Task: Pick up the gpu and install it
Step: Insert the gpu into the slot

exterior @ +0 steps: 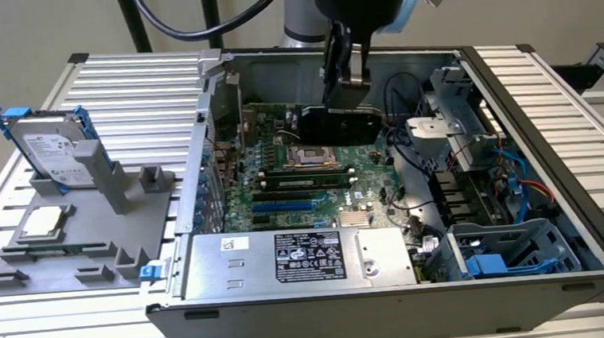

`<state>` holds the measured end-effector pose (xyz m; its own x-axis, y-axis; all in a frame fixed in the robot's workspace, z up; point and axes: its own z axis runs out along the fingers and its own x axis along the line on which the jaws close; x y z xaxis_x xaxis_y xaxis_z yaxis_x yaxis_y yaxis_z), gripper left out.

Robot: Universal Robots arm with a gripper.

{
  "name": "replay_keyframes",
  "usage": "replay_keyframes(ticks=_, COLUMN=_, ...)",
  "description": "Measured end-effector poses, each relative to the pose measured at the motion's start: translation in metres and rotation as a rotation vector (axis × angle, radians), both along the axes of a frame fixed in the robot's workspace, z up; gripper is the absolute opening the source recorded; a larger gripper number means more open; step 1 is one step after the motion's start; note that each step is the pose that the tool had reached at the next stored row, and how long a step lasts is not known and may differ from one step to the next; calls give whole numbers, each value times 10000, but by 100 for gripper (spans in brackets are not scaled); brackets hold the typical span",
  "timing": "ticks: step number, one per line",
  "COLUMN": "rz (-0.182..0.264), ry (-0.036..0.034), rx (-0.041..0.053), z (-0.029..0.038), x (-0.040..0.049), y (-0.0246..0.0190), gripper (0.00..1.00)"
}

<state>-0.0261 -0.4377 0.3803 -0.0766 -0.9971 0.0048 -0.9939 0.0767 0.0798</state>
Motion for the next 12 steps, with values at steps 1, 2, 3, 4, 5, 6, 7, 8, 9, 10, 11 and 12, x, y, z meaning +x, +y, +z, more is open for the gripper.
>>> replay_keyframes(ticks=1, rz=0, ry=-1, rx=2, z=-6, x=0, y=0, gripper=0)
replay_keyframes(ticks=2, rz=-1, ry=-1, rx=0, z=-11, x=0, y=1, gripper=0)
replay_keyframes(ticks=3, rz=-1, ry=-2, rx=1, z=-16, x=0, y=1, gripper=0)
replay_keyframes(ticks=4, rz=0, ry=-2, rx=1, z=-22, x=0, y=1, gripper=0)
replay_keyframes(ticks=5, rz=0, ry=-2, rx=1, z=-28, x=0, y=2, gripper=0)
replay_keyframes(ticks=6, rz=-1, ry=-3, rx=0, z=-33, x=0, y=2, gripper=0)
replay_keyframes(ticks=7, rz=-1, ry=-3, rx=0, z=-38, x=0, y=2, gripper=0)
replay_keyframes(ticks=8, rz=0, ry=-4, rx=0, z=-44, x=0, y=3, gripper=0)
replay_keyframes(ticks=9, rz=0, ry=-5, rx=0, z=-50, x=0, y=3, gripper=0)
replay_keyframes(ticks=10, rz=0, ry=-6, rx=1, z=-56, x=0, y=3, gripper=0)
replay_keyframes(ticks=11, rz=-1, ry=-6, rx=1, z=-62, x=0, y=3, gripper=0)
replay_keyframes(ticks=12, rz=-1, ry=-6, rx=1, z=-67, x=0, y=4, gripper=0)
